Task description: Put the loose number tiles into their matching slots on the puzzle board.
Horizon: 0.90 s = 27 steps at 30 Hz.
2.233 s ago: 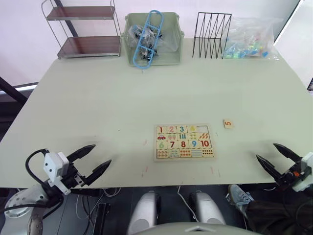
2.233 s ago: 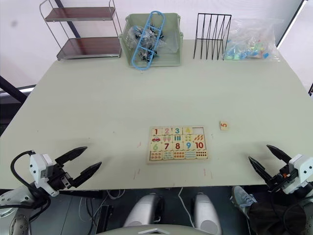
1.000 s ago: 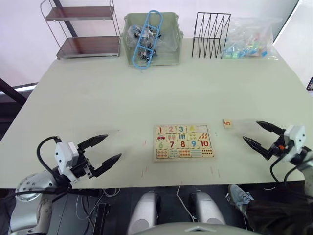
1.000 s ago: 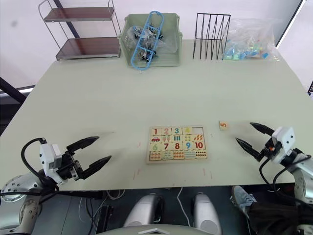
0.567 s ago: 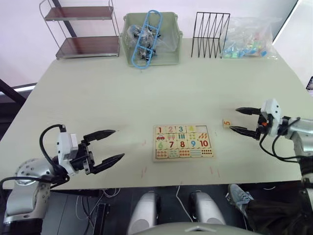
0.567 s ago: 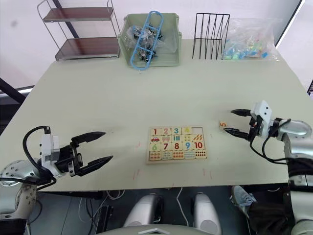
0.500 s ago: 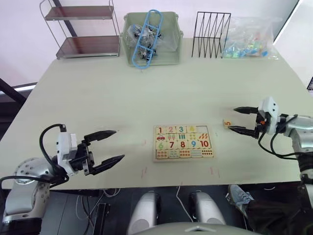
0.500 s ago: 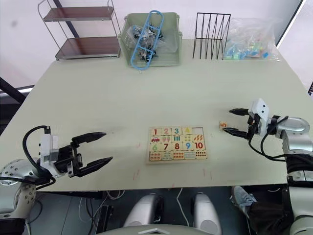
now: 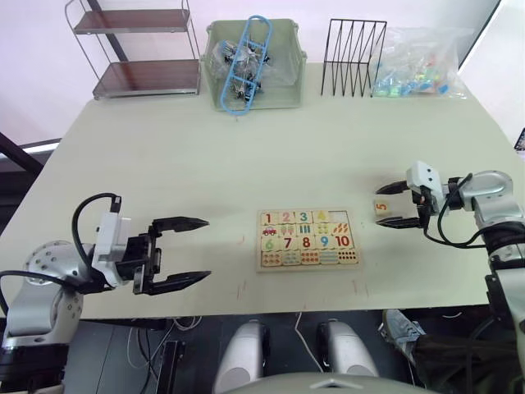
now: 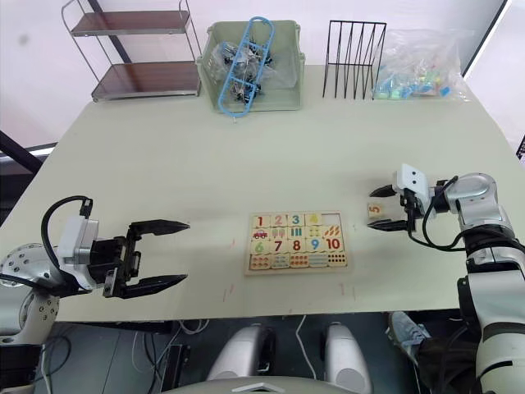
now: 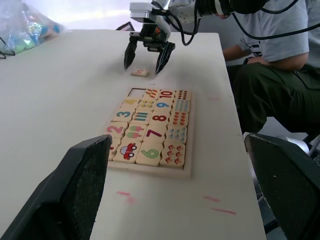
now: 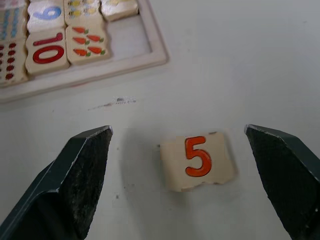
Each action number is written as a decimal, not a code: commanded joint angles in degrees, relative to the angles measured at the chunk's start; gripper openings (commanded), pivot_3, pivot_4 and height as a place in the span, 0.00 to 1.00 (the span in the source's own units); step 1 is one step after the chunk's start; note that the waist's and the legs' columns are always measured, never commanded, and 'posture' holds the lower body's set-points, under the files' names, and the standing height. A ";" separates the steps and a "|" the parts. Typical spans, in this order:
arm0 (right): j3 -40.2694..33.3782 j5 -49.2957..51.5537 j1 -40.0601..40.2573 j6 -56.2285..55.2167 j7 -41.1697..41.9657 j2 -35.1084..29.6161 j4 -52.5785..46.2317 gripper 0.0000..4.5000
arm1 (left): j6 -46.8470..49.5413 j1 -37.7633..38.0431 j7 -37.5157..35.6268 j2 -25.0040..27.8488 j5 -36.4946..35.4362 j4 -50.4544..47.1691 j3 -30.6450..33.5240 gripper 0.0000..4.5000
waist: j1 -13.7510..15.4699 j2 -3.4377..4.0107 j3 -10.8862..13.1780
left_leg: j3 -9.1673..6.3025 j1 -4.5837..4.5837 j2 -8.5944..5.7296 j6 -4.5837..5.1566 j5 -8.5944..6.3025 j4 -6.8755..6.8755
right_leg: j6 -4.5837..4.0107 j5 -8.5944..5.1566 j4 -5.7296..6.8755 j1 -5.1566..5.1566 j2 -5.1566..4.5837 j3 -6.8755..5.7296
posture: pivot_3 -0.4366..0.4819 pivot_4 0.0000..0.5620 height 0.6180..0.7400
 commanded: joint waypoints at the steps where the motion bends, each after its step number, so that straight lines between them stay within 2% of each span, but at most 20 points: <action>1: 0.70 -1.92 -1.89 -2.75 0.47 0.00 1.54 0.99 | -0.17 -0.33 -1.14 0.78 -0.45 -0.33 0.20 1.00 | -0.04 0.00 0.00 | 0.00 0.00 0.00 0.00 0.00 0.00 | 0.00 0.00 0.01 0.00 0.00 0.00 | 0.48 0.27 1.00; 8: 0.71 -4.09 -3.07 -4.64 -1.24 0.39 4.21 0.99 | -0.44 -0.60 -0.93 0.30 -0.25 0.00 0.43 1.00 | -0.48 0.00 0.00 | -0.02 0.02 0.00 -0.01 0.01 0.02 | 0.00 0.00 0.05 0.01 0.00 0.00 | 0.48 0.27 1.00; 9: 0.56 -4.16 -3.18 -4.41 -1.58 0.53 4.49 0.88 | -0.62 -0.70 -0.85 0.18 -0.09 0.17 0.35 1.00 | -0.56 0.00 0.00 | -0.02 0.03 0.00 -0.01 0.01 0.02 | 0.00 0.00 0.05 0.01 0.00 0.00 | 0.48 0.27 1.00; 10: 0.36 -4.16 -3.25 -4.30 -1.88 0.66 4.70 0.83 | -0.74 -0.79 -0.73 0.06 0.01 0.30 0.32 1.00 | -0.64 0.00 0.00 | -0.02 0.03 0.00 -0.01 0.01 0.02 | 0.00 0.00 0.05 0.01 -0.01 0.00 | 0.48 0.27 1.00; 12: 0.13 -4.30 -3.32 -4.43 -2.41 0.77 4.93 0.63 | -0.82 -1.04 -0.43 -0.19 0.03 0.61 0.37 1.00 | -0.78 0.00 0.00 | -0.03 0.02 0.00 -0.02 0.01 0.02 | 0.00 0.00 0.06 0.01 -0.01 -0.01 | 0.48 0.27 1.00; 13: 0.05 -4.37 -3.32 -4.57 -2.66 0.75 4.97 0.57 | -0.84 -1.14 -0.37 -0.26 0.03 0.75 0.39 1.00 | -0.86 0.00 0.00 | -0.03 0.03 0.00 -0.02 0.01 0.02 | 0.00 0.00 0.06 0.01 -0.01 -0.01 | 0.48 0.27 1.00; 14: -0.03 -4.39 -3.32 -4.59 -2.88 0.74 4.99 0.43 | -0.89 -1.24 -0.38 -0.31 0.06 0.89 0.40 1.00 | -0.93 0.00 0.00 | -0.03 0.03 0.00 -0.02 0.01 0.02 | 0.00 0.00 0.05 0.01 -0.01 -0.01 | 0.48 0.27 1.00; 15: -0.19 -4.32 -3.27 -4.48 -3.08 0.72 4.96 0.35 | -0.97 -1.31 -0.43 -0.34 0.13 1.08 0.41 1.00 | -0.99 0.00 0.00 | -0.03 0.02 0.00 -0.02 0.01 0.02 | 0.00 0.00 0.06 0.01 -0.01 -0.01 | 0.48 0.27 1.00; 16: -0.43 -4.13 -3.17 -4.15 -3.17 0.66 4.76 0.32 | -1.12 -1.35 -0.49 -0.36 0.22 1.29 0.45 1.00 | -1.02 0.00 0.00 | -0.04 0.03 0.00 -0.02 0.01 0.02 | 0.00 0.00 0.06 0.01 -0.01 -0.01 | 0.48 0.27 1.00; 22: -2.05 -2.20 -1.99 1.09 -3.71 -0.57 1.44 0.32 | -3.12 -1.66 -2.02 0.20 1.35 3.81 0.63 1.00 | -1.05 0.00 0.00 | -0.04 0.03 0.00 -0.02 0.01 0.02 | 0.00 0.01 0.06 0.01 -0.03 0.00 | 0.48 0.27 1.00; 27: -3.64 0.17 3.51 10.82 -4.82 -2.72 -11.10 0.32 | -4.23 -1.66 -4.03 0.66 1.38 5.49 0.62 1.00 | -0.88 0.03 0.02 | -0.05 -0.01 -0.01 -0.02 0.01 0.01 | 0.00 0.00 0.04 0.00 -0.07 -0.03 | 0.48 0.27 1.00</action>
